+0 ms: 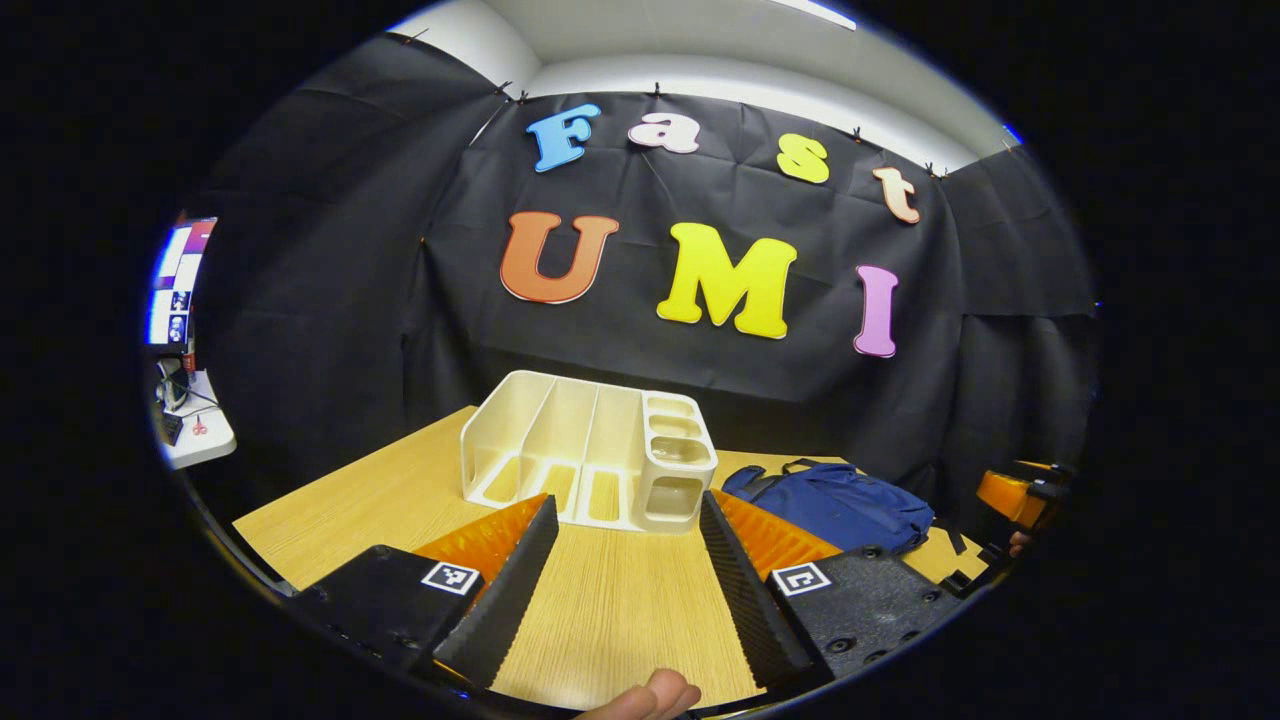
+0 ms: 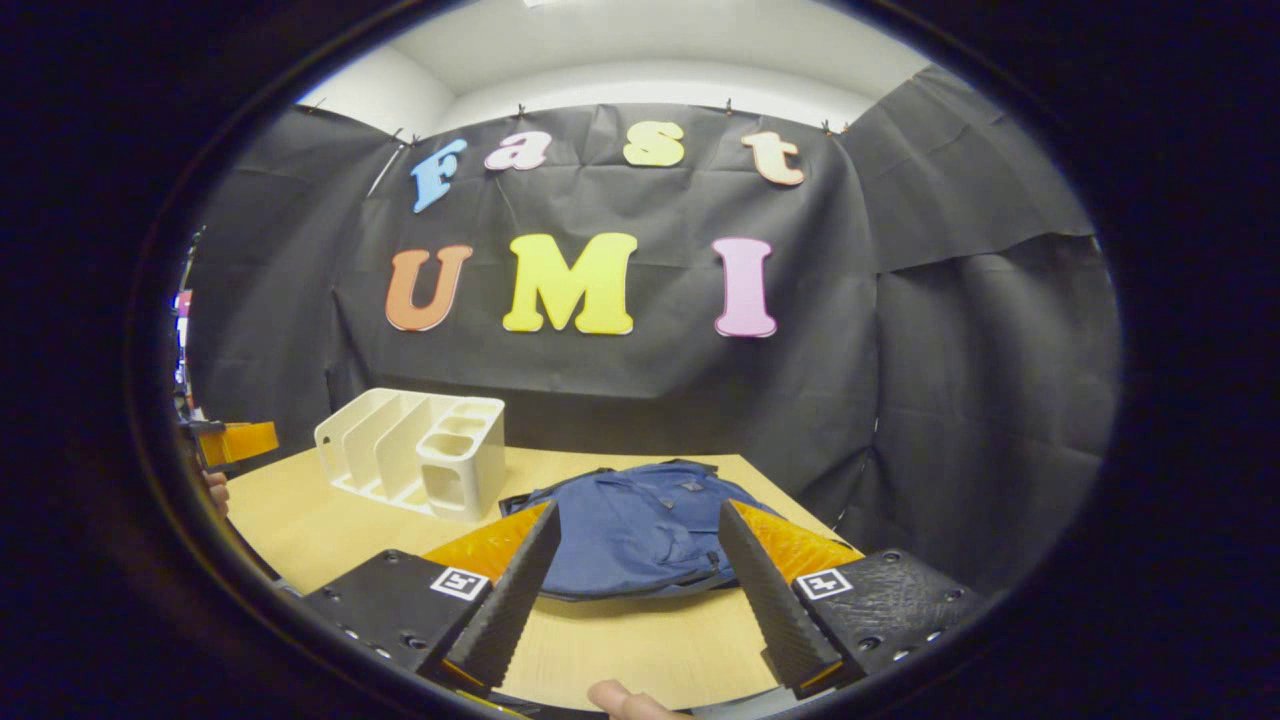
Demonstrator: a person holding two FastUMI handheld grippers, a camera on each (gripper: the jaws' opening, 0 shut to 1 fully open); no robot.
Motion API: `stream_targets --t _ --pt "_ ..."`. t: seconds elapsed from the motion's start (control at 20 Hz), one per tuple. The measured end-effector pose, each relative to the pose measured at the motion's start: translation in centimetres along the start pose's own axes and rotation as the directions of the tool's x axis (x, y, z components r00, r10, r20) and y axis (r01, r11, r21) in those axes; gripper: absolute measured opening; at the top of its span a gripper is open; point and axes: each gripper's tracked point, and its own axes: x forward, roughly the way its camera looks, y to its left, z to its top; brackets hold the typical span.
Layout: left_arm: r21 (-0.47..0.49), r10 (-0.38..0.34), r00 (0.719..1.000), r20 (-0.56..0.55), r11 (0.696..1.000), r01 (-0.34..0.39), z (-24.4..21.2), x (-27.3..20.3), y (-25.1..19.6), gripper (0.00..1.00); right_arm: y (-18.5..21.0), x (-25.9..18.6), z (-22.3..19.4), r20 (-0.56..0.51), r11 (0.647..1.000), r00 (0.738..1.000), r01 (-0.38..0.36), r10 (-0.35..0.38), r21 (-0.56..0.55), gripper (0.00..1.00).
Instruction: Open the schoolbag, grab two books from the bookshelf and put them into the schoolbag.
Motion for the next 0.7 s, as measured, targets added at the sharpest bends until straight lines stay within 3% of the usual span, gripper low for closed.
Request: stream_targets --t 0.5,0.7 --pt "0.027 0.005 1.000 0.004 1.000 -0.005 0.6 -0.6 0.8 0.90 -0.3 -2.1 1.5 0.031 0.999 0.998 0.049 -0.049 0.003 0.98" --pt "0.029 0.014 1.000 0.006 0.999 -0.014 0.8 -0.6 1.3 0.90 -0.2 -2.5 1.8 0.034 0.999 0.999 0.026 -0.027 0.022 0.96"
